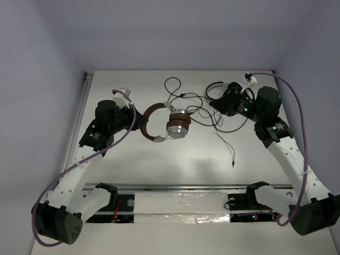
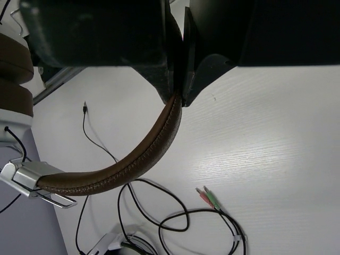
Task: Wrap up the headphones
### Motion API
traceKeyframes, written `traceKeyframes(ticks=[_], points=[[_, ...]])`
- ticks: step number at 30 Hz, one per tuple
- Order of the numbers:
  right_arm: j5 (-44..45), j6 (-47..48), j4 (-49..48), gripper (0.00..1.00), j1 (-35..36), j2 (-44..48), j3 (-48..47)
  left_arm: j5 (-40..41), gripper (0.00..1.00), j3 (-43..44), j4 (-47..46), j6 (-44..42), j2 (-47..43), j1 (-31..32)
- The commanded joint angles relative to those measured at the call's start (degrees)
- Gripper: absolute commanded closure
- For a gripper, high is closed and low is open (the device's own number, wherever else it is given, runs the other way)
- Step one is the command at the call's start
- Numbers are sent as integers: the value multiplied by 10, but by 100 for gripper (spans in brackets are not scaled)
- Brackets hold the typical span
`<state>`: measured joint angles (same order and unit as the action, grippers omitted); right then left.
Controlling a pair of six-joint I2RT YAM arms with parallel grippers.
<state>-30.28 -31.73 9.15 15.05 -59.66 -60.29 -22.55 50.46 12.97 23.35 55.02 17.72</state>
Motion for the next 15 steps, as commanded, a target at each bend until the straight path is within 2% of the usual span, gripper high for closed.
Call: traceKeyframes(ticks=[1, 2, 3, 4, 5, 7, 10, 15], points=[[-9, 14, -2, 76, 0, 3, 8, -25, 100, 44, -31, 6, -9, -17], [-54, 30, 11, 68, 0, -7, 1, -29, 100, 46, -30, 6, -2, -39], [-56, 38, 32, 58, 0, -25, -13, -39, 100, 48, -33, 6, 2, -51], [-41, 40, 54, 38, 0, -27, -10, -69, 100, 49, -37, 11, 3, -61], [9, 32, 52, 28, 0, -22, 3, -79, 100, 51, -48, 19, 5, -66], [45, 24, 24, 15, 0, 7, 59, -87, 100, 54, -60, 31, 4, -66], [56, 14, -7, 10, 0, 26, 103, -105, 100, 66, -82, 55, 7, -72], [83, 18, -44, 12, 0, 0, 121, -141, 100, 96, -96, 86, 21, -72]])
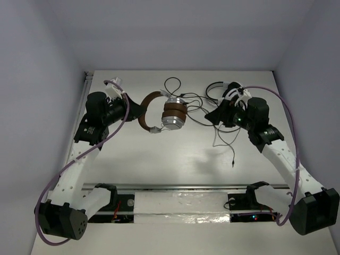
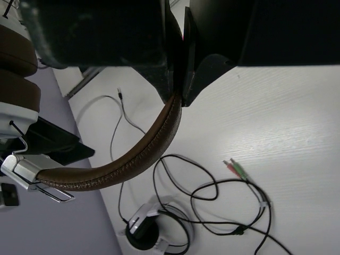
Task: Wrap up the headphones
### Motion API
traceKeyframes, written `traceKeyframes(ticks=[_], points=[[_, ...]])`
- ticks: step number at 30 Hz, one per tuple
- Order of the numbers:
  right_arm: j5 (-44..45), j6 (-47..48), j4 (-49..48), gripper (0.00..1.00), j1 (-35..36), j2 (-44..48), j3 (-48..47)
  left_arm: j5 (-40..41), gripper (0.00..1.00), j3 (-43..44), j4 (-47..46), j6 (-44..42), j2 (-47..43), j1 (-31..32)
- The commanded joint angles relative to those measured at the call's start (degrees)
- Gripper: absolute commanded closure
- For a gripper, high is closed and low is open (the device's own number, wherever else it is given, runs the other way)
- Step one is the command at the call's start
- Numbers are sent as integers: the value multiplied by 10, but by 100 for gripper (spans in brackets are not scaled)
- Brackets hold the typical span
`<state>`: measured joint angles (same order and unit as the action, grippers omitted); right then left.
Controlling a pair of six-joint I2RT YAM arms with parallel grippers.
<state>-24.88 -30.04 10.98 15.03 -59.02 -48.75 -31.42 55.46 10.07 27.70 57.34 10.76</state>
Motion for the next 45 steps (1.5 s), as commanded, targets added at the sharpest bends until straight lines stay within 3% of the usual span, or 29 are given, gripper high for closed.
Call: traceKeyframes(ticks=[1, 6, 13, 17, 21, 23, 25, 27, 29, 30, 31, 32, 33, 34, 37, 45], points=[[33, 1, -84, 12, 0, -16, 8, -65, 100, 50, -69, 55, -2, -8], [49, 5, -136, 14, 0, -85, 20, -85, 100, 93, -65, 75, 2, -15], [11, -15, -258, 16, 0, -41, 123, -113, 100, 135, -89, 118, 18, -26], [7, -18, -282, 17, 0, -63, 139, -143, 100, 159, -122, 154, 32, -26], [-51, -49, -333, 25, 0, -60, 174, -130, 100, 198, -102, 156, 43, -26], [-55, -75, -373, 36, 0, -24, 209, -112, 100, 213, -74, 139, 51, -26], [-44, -86, -371, 73, 0, 42, 237, -110, 100, 218, -75, 140, 60, -26], [-32, -89, -346, 86, 0, 106, 238, -108, 100, 221, -79, 140, 71, -26], [-40, -89, -336, 83, 0, 149, 244, -93, 100, 226, -66, 131, 76, -26], [-73, -88, -336, 76, 0, 166, 248, -88, 100, 232, -62, 127, 80, -26], [-96, -88, -335, 53, 0, 189, 252, -82, 100, 235, -57, 124, 81, -26], [-122, -99, -337, 52, 0, 189, 253, -80, 100, 236, -55, 122, 83, -26], [-152, -108, -347, 31, 15, 200, 255, -81, 100, 240, -55, 123, 86, -26], [-149, -107, -351, 18, 31, 203, 257, -86, 100, 242, -55, 124, 87, -26], [-63, -53, -317, 13, 86, 197, 247, -87, 100, 249, -51, 126, 88, -26], [-3, -5, -335, 12, 107, 111, 227, -91, 100, 271, -24, 118, 83, -26]])
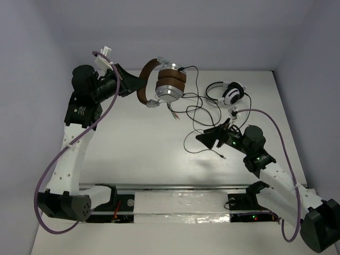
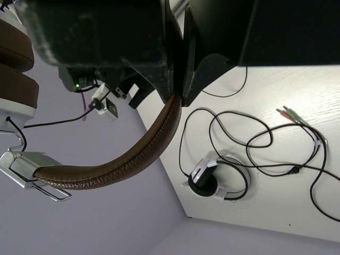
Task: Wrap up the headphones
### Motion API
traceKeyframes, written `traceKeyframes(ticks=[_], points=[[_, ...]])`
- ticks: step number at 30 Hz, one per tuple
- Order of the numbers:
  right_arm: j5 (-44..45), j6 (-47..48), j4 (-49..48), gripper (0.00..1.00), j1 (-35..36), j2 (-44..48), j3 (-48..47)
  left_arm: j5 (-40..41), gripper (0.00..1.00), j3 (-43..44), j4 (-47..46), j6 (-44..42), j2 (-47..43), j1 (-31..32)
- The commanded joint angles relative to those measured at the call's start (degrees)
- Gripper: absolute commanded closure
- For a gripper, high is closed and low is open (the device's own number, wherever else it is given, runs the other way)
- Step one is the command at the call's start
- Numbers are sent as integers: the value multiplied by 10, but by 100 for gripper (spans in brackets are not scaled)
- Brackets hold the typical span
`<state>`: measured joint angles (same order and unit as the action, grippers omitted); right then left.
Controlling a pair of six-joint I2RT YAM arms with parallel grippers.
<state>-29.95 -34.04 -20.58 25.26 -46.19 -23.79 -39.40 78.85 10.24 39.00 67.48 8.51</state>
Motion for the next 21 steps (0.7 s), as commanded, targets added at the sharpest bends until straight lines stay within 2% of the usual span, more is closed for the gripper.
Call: traceKeyframes(ticks=[1, 3, 9, 11, 12, 13, 15, 16, 18, 19, 21], points=[[60, 39, -24, 12, 5, -28, -25, -12, 100, 37, -26, 5, -19, -3], [81, 46, -32, 12, 5, -55, -30, -13, 100, 38, -23, 5, -20, -3], [67, 45, -108, 17, 10, -155, -34, -16, 100, 29, -27, 15, -24, -3], [63, 43, -127, 22, 10, -179, -35, -19, 100, 24, -36, 19, -25, -3], [61, 42, -133, 27, 10, -183, -36, -18, 100, 22, -37, 21, -24, -3], [55, 42, -140, 50, 10, -187, -38, -18, 100, 20, -38, 22, -24, -3], [46, 25, -149, 72, 15, -196, -39, -14, 100, 11, -52, 32, -25, -3], [46, 22, -148, 86, 23, -202, -42, 14, 100, -10, -60, 58, -29, -3], [74, 10, -140, 97, 43, -229, -66, 38, 100, -45, -111, 91, -42, -3], [87, 6, -124, 100, 61, -238, -77, 49, 100, -88, -163, 133, -47, -3], [137, -8, -91, 100, 76, -266, -113, 56, 100, -139, -213, 179, -61, -3]])
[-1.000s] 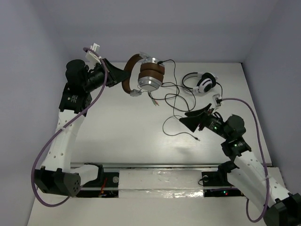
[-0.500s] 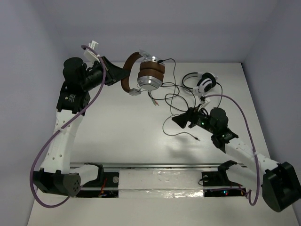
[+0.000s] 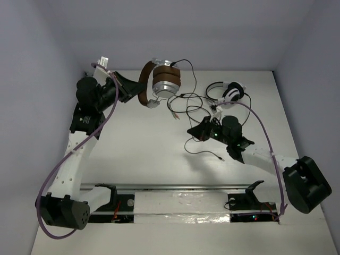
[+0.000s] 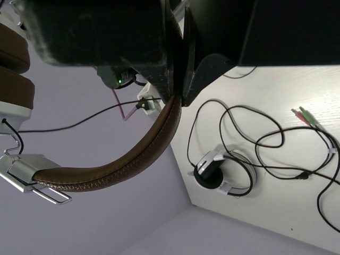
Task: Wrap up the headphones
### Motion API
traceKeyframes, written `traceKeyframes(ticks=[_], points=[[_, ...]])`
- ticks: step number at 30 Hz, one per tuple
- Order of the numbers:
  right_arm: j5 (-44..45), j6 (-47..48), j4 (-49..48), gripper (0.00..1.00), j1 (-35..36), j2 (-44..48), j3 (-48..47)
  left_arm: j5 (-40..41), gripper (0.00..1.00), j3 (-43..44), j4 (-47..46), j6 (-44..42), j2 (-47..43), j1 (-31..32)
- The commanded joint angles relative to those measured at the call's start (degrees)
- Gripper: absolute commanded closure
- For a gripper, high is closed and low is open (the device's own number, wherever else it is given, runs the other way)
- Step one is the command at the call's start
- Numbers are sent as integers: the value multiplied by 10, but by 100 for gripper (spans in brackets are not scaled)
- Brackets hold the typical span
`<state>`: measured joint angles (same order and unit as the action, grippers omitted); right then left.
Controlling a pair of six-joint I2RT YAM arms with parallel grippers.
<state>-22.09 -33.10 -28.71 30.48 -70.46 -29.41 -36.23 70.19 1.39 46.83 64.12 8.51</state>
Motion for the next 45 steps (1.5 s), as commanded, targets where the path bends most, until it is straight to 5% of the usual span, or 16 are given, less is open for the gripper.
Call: traceKeyframes(ticks=[1, 13, 20, 34, 45], points=[[73, -21, 25, 100, 40, -31, -68, 45, 100, -100, -143, 120, -34, -3], [317, -5, 393, 100, 288, 0, -182, 435, 100, -235, -136, 46, -83, 165], [353, -20, 588, 100, 369, 76, -255, 545, 100, -286, -77, -22, -82, 232], [428, 60, 771, 100, 375, 31, -437, 503, 100, -288, -12, -158, -51, 327], [473, 138, 837, 100, 354, 17, -541, 470, 100, -197, 173, -219, -87, 352]])
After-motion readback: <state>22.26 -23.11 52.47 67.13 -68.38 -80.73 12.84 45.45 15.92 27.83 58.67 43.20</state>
